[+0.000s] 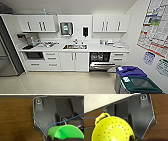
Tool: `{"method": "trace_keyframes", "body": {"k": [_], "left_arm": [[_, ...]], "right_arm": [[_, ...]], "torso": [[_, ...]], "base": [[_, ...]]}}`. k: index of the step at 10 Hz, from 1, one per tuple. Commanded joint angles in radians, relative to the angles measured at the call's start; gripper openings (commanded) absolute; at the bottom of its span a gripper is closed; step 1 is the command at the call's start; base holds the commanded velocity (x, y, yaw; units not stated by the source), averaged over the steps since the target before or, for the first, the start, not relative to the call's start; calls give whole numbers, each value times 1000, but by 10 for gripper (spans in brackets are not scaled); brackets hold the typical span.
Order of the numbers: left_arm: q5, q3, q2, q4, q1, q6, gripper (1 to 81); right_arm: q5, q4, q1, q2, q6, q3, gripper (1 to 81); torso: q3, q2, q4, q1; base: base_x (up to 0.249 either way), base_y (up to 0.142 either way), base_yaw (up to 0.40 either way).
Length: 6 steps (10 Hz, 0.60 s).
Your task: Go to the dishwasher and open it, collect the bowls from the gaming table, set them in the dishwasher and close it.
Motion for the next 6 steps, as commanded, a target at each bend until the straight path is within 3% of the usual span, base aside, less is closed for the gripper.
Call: {"method": "trace_keyframes", "body": {"k": [1, 6], "left_arm": [[58, -6, -12, 11, -46, 4, 10], [58, -6, -13, 10, -46, 4, 10]], "right_arm": [[-62, -12, 41, -21, -4, 11, 10], [-62, -12, 35, -18, -4, 9, 10]], "torso": [[0, 0, 0, 0], [0, 0, 0, -1]], "base": [[141, 0, 0], [142, 0, 0]]}}
